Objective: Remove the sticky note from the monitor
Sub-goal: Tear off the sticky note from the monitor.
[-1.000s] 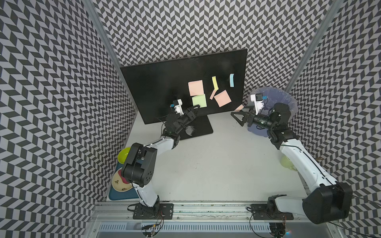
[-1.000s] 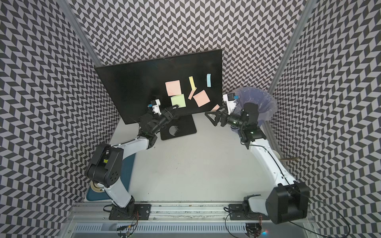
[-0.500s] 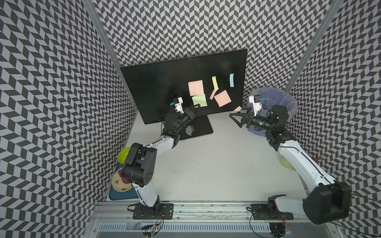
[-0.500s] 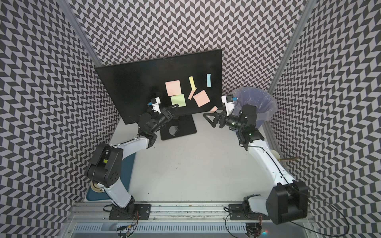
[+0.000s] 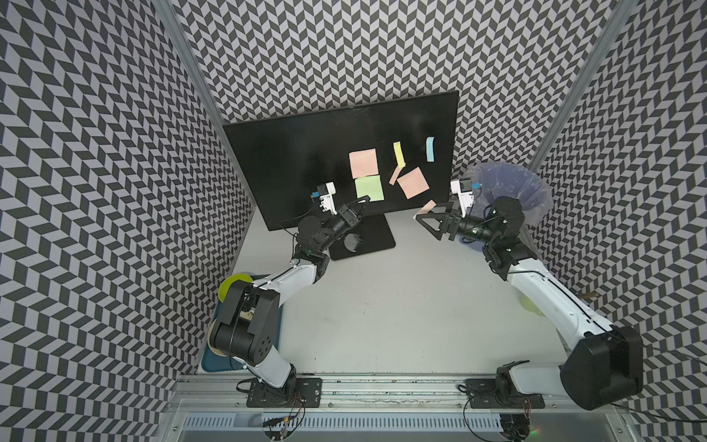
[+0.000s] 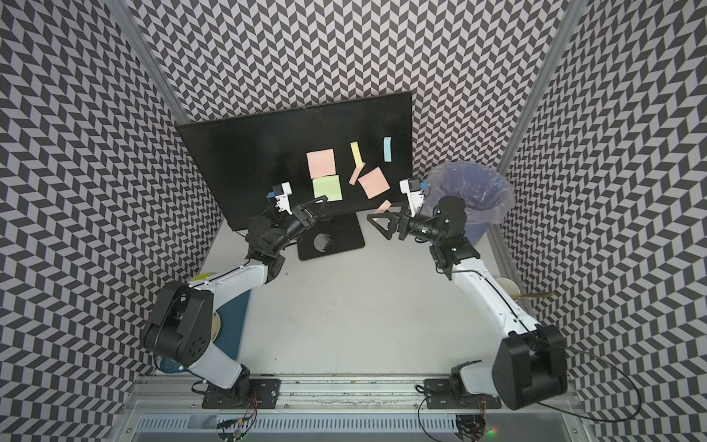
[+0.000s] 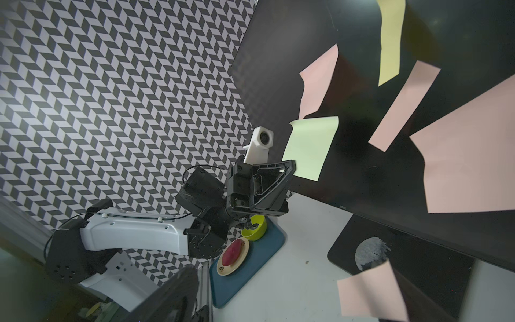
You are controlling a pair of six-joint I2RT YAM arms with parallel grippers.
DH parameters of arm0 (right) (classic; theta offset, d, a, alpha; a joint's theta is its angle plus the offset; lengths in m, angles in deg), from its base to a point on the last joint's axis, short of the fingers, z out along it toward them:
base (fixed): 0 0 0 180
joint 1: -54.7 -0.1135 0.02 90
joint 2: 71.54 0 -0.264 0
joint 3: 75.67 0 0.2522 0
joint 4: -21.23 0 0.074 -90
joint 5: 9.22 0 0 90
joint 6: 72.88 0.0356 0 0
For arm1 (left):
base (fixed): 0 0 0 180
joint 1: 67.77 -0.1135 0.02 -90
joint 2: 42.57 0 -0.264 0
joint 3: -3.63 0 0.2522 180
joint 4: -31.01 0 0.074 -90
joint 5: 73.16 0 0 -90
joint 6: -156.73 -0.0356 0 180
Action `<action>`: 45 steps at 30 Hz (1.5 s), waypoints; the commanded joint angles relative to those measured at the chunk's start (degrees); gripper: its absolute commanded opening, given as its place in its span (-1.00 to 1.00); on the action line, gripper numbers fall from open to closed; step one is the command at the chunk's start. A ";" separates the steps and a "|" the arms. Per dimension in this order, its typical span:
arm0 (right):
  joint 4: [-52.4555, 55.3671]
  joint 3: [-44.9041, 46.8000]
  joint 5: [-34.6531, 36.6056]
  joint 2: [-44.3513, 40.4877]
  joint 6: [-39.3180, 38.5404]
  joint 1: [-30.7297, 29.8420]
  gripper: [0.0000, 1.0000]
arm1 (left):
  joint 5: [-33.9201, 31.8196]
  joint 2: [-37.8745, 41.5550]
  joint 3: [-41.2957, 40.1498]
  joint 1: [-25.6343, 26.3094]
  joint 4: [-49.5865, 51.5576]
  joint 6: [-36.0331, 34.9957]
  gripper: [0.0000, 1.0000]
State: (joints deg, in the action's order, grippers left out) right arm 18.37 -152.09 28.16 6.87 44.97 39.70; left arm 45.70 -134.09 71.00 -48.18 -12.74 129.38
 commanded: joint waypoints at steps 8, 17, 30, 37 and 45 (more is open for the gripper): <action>-12.75 1.47 -4.14 3.61 8.56 -1.97 0.98 | 6.17 10.16 -5.85 6.16 1.09 -2.45 -1.00; -19.83 2.01 -5.70 4.93 13.97 -4.60 0.92 | 7.59 8.65 -5.92 10.18 2.09 -4.46 -1.00; -21.15 1.61 -6.44 4.55 15.63 -6.24 0.52 | 8.08 4.73 -4.69 11.43 2.34 -5.56 -1.00; -19.00 1.88 -6.32 4.22 14.35 -6.56 0.12 | 7.74 3.34 -3.60 11.43 1.96 -5.62 -1.00; -13.20 1.30 -5.17 3.68 10.03 -6.49 -0.23 | 7.51 2.66 -2.81 11.43 0.49 -4.83 -1.00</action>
State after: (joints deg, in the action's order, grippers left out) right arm 3.47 -150.32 22.32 11.62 57.69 33.49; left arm 52.74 -131.19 66.23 -37.03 -10.08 124.72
